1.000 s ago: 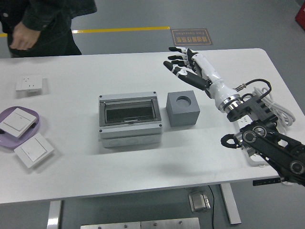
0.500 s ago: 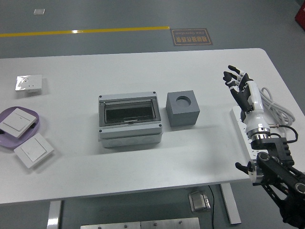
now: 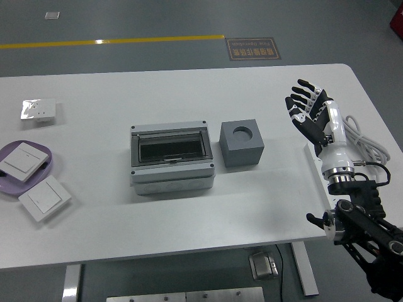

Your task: Pick up the cylinder from the cube,place it in the box,flap close box

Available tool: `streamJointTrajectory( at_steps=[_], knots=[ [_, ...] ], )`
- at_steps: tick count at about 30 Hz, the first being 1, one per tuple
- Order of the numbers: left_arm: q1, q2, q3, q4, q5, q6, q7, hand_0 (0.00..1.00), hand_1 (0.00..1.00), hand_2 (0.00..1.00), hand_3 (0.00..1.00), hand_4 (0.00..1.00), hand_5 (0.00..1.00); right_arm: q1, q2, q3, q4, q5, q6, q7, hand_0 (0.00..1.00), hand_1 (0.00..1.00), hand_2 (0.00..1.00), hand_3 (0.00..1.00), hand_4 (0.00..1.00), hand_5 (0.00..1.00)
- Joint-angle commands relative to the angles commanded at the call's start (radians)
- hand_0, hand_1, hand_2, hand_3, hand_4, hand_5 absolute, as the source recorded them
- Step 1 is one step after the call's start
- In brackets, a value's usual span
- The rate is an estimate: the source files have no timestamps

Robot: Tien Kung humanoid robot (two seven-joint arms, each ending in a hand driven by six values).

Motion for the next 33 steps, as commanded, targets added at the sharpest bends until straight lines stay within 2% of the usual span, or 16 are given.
streamJointTrajectory(
  at_steps=[1,12,13,33],
  knots=[
    [-0.001,0.000,0.000,0.000,0.001,0.000,0.000,0.613,0.628,0.605,0.634,0.710,0.247,-0.002,-0.002,0.003,0.000,-0.001,-0.005,0.000,0.740,0.708,0.707,0.736,0.597,0.128],
    [-0.026,0.016,0.000,0.001,0.013,0.000,0.001,0.614,0.629,0.605,0.634,0.710,0.247,0.000,-0.007,0.034,0.002,-0.013,-0.008,-0.018,0.748,0.730,0.717,0.735,0.597,0.126],
    [-0.027,0.017,0.000,0.001,0.013,0.000,0.001,0.614,0.629,0.606,0.634,0.710,0.247,0.002,-0.008,0.036,0.002,-0.013,-0.008,-0.020,0.776,0.793,0.770,0.744,0.598,0.115],
    [-0.030,0.012,0.000,0.003,0.007,0.000,0.000,0.613,0.628,0.606,0.634,0.710,0.246,-0.012,-0.010,0.087,0.010,-0.034,-0.008,-0.046,0.780,0.785,0.769,0.734,0.601,0.114]
  ],
)
